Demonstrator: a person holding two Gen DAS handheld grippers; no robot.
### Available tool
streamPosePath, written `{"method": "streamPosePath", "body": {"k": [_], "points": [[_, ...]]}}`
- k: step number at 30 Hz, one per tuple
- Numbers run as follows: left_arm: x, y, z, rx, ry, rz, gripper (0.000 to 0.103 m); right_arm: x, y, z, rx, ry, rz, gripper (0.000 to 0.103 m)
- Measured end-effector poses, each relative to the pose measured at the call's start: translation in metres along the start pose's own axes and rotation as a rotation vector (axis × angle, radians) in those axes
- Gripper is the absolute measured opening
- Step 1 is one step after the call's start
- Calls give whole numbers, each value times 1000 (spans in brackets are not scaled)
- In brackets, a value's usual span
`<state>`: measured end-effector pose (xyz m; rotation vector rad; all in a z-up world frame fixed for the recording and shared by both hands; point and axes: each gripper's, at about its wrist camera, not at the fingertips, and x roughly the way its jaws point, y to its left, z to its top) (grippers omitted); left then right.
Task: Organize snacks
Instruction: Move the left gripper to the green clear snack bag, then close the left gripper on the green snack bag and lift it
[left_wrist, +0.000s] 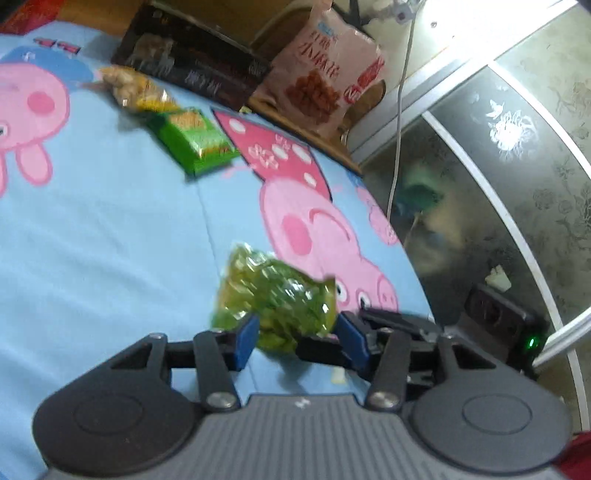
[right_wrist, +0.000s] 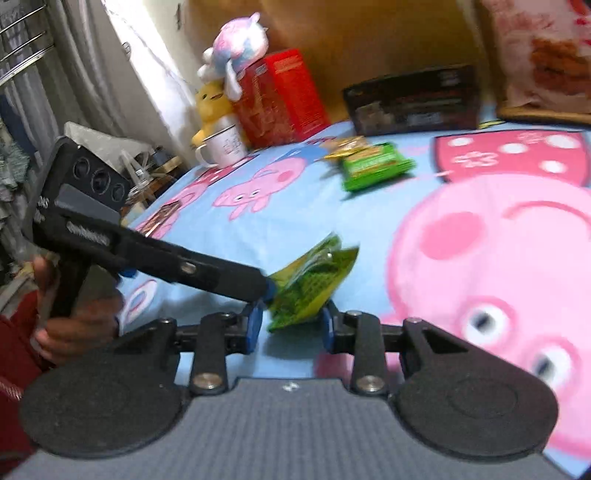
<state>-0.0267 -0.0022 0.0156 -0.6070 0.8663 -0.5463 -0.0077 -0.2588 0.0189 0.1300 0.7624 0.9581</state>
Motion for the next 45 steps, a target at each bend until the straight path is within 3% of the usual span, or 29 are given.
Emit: {"method": "streamPosePath", "body": {"k": [5,10,16,19,20,21,22,26,27,28,31,34,38,41,42,43,45], "points": [[-11,4,18,-26,-66,39,62,-7,-9,-4,78,-44,-13,39],[0,11,19,-58,-22,49,64,-11,-16,-6,127,-92,-20,53],[17,10,16,-58,15,13,69,-16,-23,-8,163,-122,-20,54],[24,7,15,-52,18,-7,69,-16,-22,-8,150,-118,-20,50],[24,6,14,-43,15,-4,70,-15,-21,-9,152,-116,-27,47],[24,6,14,-39,13,-6,71,-15,-23,-10,160,-112,-31,36],[23,6,13,-39,11,-8,71,-15,-26,-10,191,-112,-21,36],[14,13,14,-64,-2,-4,72,-8,-36,-12,326,-100,78,30],[10,15,14,-69,-13,8,73,-6,-39,-13,362,-91,123,17],[4,19,14,-82,-25,10,74,-5,-43,-14,406,-88,174,13],[-11,33,13,-142,-38,-32,75,-9,-54,-15,491,-109,254,12],[-16,44,10,-196,-41,-79,77,-12,-68,-20,620,-135,394,10],[-13,48,7,-237,-33,-190,77,-8,-67,-21,674,-121,512,10],[-9,42,4,-212,-25,-220,63,-4,-66,-23,715,-110,564,10],[-8,40,3,-201,-19,-216,48,-4,-65,-23,711,-106,554,10],[-7,38,2,-186,-12,-204,36,-6,-64,-21,688,-101,516,9],[-6,37,-1,-171,0,-181,27,-13,-60,-18,636,-89,431,10]]}}
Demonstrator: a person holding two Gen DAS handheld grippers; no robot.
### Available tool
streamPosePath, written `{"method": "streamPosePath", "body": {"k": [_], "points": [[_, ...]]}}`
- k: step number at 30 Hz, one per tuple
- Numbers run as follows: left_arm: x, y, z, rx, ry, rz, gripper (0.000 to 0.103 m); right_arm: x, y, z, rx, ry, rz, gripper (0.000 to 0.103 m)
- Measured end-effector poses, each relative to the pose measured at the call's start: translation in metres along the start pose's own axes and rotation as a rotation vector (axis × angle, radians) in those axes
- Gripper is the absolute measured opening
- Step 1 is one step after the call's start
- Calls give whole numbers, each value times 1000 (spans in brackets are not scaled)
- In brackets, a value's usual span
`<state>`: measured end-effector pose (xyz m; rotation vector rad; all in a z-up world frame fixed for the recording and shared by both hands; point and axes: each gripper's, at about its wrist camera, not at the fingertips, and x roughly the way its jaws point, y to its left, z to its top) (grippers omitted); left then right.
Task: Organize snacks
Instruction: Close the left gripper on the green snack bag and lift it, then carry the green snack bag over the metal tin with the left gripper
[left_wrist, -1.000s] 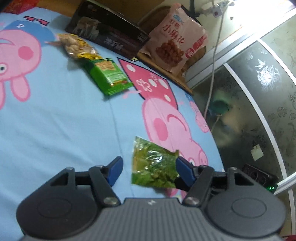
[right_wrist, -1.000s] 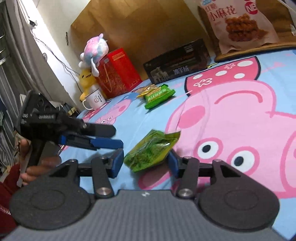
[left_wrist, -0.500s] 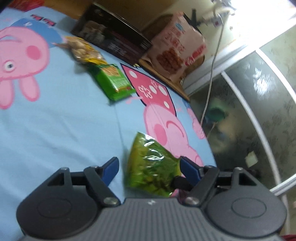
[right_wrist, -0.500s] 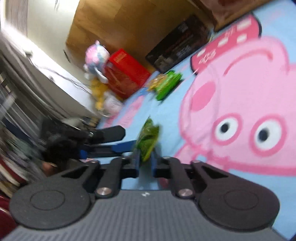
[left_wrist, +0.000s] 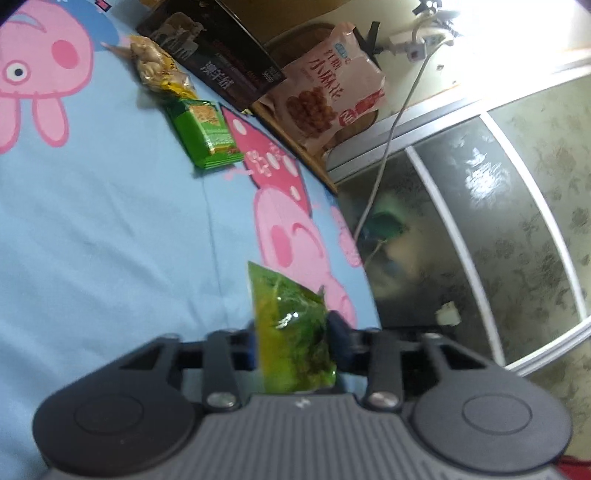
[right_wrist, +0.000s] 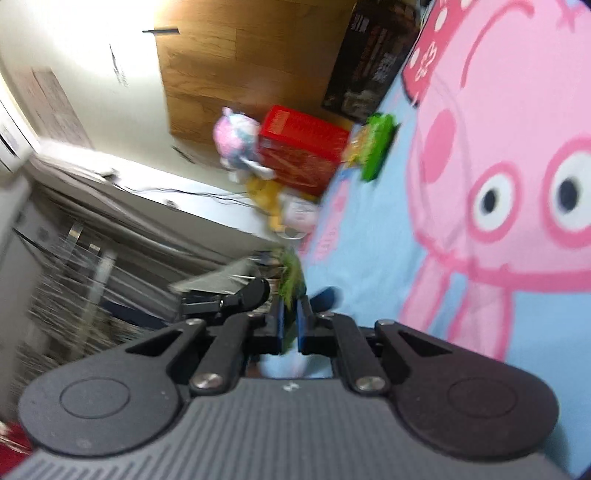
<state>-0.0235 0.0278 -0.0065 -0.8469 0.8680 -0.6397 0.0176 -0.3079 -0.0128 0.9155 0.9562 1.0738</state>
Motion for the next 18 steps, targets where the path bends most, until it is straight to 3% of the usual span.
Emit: {"method": "streamPosePath", "body": {"k": [6,8,13,18], "points": [[10,-2,-19,30,104,97,24,1,23,-19,-186,77,-203,10],[13,-4,-28,43,152,85,21,4,25,-30,-223,135,-259,10],[16,-18,-29,128,198,108,22,4,37,-36,-286,194,-295,10],[19,-40,9,227,139,123,23,16,41,-10,-322,139,-271,10]]}}
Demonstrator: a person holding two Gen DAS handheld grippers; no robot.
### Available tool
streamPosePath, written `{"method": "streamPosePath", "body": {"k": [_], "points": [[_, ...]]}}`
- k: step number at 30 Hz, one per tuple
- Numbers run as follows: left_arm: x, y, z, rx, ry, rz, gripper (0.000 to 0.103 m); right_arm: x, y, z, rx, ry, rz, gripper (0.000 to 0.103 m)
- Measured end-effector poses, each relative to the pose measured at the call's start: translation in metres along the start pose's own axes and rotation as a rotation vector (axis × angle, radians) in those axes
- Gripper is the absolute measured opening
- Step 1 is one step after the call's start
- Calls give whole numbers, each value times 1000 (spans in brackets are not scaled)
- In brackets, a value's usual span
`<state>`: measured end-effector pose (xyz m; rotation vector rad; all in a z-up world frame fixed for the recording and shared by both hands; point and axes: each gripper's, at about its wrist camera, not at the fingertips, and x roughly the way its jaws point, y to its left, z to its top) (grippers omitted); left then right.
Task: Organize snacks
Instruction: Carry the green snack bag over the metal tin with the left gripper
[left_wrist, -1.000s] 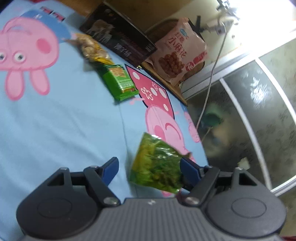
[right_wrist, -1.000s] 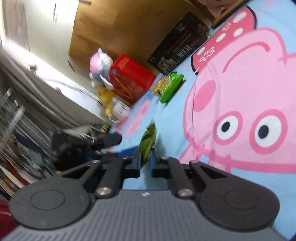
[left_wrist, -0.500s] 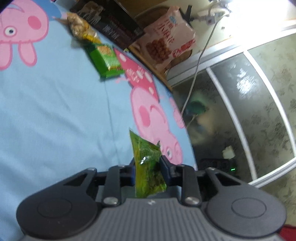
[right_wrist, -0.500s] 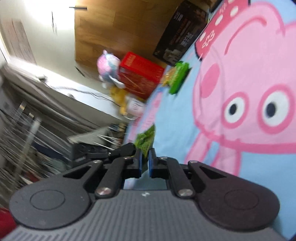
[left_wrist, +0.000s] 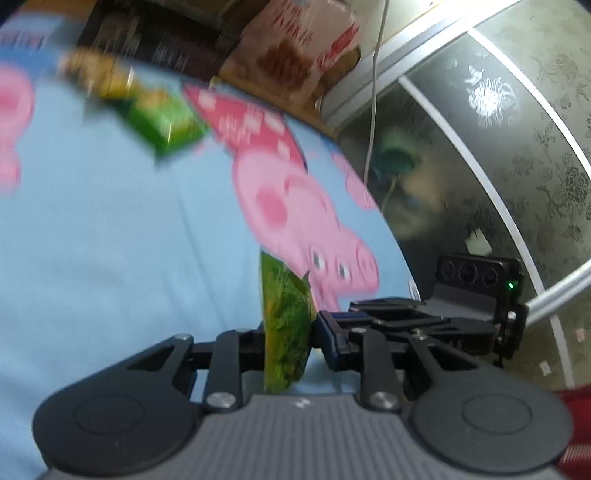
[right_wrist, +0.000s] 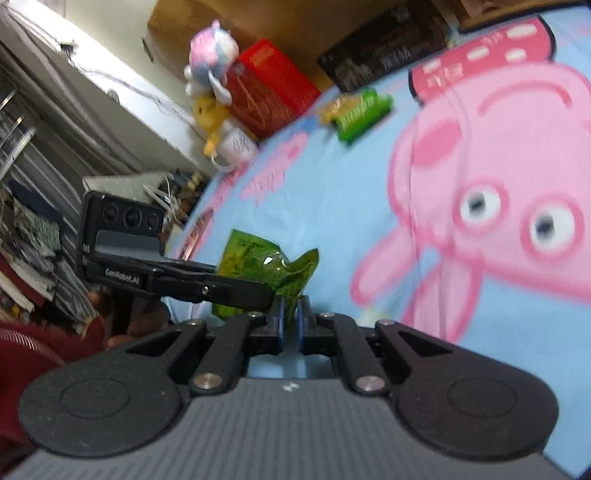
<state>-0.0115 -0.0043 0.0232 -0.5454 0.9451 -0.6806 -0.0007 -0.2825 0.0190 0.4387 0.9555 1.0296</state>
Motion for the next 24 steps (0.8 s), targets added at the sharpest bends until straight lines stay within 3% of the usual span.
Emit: {"method": "streamPosePath", "body": {"k": [7,11,18,21,24], "points": [[-3,-5,103,108,-116,91,25,21,2,77,-94,-131,-54,9],[1,-4,169,151,-174,157,25,35,-8,142,-161,-197,-103,9],[17,33,261,128,-270,288,30,83,-38,241,-220,-261,-166,9],[34,52,280,119,-278,373,40,106,-54,259,-221,-260,-203,9],[47,61,286,126,-322,531,69,126,-61,260,-283,-286,-303,14]]}}
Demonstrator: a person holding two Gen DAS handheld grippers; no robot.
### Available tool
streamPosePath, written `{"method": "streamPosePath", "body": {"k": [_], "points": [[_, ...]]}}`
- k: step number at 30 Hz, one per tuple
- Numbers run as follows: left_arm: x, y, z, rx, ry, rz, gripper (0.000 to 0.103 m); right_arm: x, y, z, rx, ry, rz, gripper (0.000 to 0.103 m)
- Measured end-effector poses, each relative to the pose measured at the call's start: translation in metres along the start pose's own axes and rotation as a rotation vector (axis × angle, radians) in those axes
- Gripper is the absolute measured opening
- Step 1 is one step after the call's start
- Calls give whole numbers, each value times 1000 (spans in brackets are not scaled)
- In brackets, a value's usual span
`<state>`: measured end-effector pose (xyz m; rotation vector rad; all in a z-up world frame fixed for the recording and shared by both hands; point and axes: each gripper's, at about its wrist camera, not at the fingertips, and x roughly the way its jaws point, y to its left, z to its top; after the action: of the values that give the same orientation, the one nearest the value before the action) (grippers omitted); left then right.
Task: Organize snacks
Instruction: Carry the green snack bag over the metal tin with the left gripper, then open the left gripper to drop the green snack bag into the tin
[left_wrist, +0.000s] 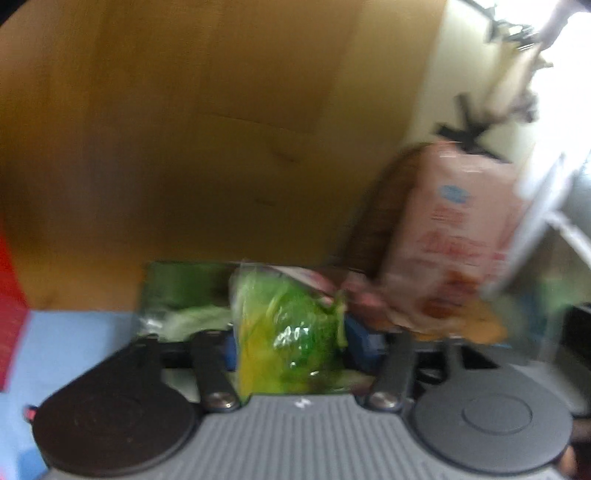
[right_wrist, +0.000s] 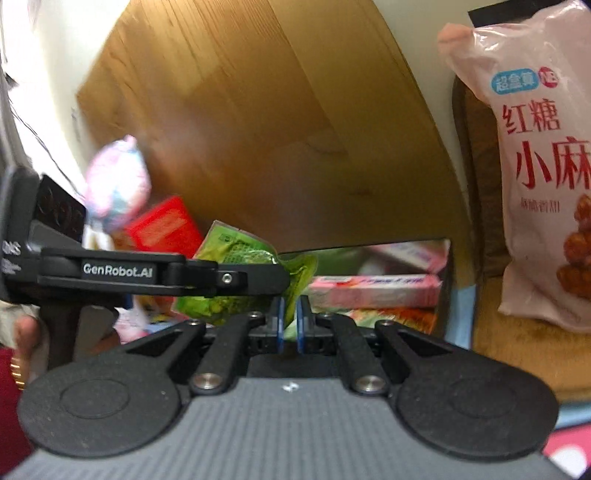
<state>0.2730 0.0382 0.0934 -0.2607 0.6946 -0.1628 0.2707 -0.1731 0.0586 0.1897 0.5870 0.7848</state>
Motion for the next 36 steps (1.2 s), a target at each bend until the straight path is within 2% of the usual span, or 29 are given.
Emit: {"method": "streamPosePath", "body": {"k": [1,2,4,9,13,17,21,23,24,25,28,30,32,34,36], "points": [[1,-1,-1,20,-32,66,77,2,2,-1,-30,-21,-50,17],[1,-3,-4,46,-61,113,79,3,5,-4,-55,-41,-97,29],[-1,-4,-7,84,-102,173,80,-1,3,-9,-54,-69,-109,47],[-31,1,-21,-2,-146,155,80,-29,1,-24,0,-132,-133,46],[-66,2,-57,-45,-166,119,80,-57,8,-40,64,-171,-124,48],[-94,5,-110,-78,-152,126,80,-80,18,-67,117,-145,-117,48],[-113,16,-152,-124,-130,171,80,-82,33,-97,123,-30,-64,51],[-116,22,-170,-150,-112,195,80,-81,47,-111,76,13,-45,67],[-117,26,-179,-160,-96,217,80,-77,55,-115,49,41,-35,81],[-115,28,-187,-168,-81,235,80,-71,63,-118,13,81,-25,87],[-115,23,-196,-131,-107,267,80,-53,90,-123,-157,181,-44,88],[-111,20,-195,-113,-94,284,80,-47,97,-124,-200,191,-70,87],[-110,21,-195,-111,-87,288,80,-47,100,-125,-219,187,-100,80],[-111,20,-196,-110,-87,289,80,-47,102,-127,-234,177,-146,69],[-111,20,-196,-107,-85,290,80,-47,104,-129,-249,176,-161,68]]}}
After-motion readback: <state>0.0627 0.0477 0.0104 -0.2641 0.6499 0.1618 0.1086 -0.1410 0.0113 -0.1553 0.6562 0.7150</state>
